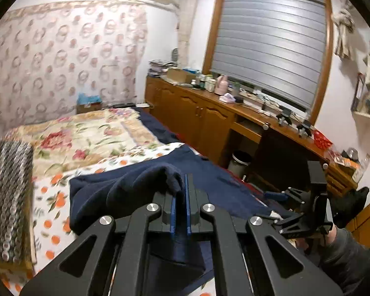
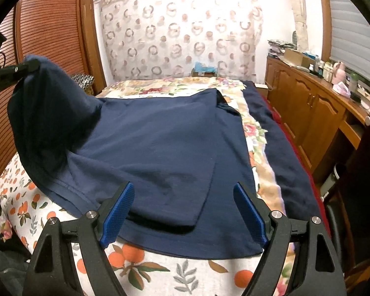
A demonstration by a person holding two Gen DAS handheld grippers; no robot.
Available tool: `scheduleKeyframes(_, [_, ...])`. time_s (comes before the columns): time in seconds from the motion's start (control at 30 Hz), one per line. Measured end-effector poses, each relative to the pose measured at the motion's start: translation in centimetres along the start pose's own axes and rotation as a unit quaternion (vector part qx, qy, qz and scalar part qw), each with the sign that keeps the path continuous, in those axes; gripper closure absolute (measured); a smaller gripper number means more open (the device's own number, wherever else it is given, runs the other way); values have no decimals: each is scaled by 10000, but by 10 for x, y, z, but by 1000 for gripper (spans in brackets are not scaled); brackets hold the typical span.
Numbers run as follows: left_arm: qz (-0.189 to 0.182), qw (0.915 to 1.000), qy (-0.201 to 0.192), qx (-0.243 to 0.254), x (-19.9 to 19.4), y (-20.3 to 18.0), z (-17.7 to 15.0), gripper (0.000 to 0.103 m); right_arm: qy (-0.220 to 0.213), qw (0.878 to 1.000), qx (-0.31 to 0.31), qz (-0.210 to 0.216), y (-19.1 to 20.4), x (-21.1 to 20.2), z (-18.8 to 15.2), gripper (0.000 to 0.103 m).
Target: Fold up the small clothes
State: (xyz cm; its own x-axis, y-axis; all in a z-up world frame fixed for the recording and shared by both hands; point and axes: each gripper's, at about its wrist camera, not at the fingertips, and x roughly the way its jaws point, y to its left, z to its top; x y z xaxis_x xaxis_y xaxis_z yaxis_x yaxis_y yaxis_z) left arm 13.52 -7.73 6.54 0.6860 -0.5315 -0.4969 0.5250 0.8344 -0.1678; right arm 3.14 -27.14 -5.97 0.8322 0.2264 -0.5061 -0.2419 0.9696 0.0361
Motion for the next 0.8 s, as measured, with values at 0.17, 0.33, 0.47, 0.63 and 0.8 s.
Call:
scheduleKeyframes(0.17, [-247,9994,15,223,14,-30,21,96,-47,10000,74,-35,5,-6,-1,20])
scheduleKeyframes(0.33, [-420,9981,24,451,18,-56,28,96,-125,9998,162,-29,2,-12,0,20])
scheduleKeyframes(0.47, [-184,9984,272,455,37,-58,17,96,-134,9997,211,-26,2,-11,-2,20])
scheduleKeyframes(0.63, [-168,9966,680,440,55,-49,-2,75,-113,9996,270,-56,0,-9,-1,20])
scheduleKeyframes(0.8, [-19,9962,656,579,45,-46,-12,45,-146,9995,257,-73,-1,-11,3,20])
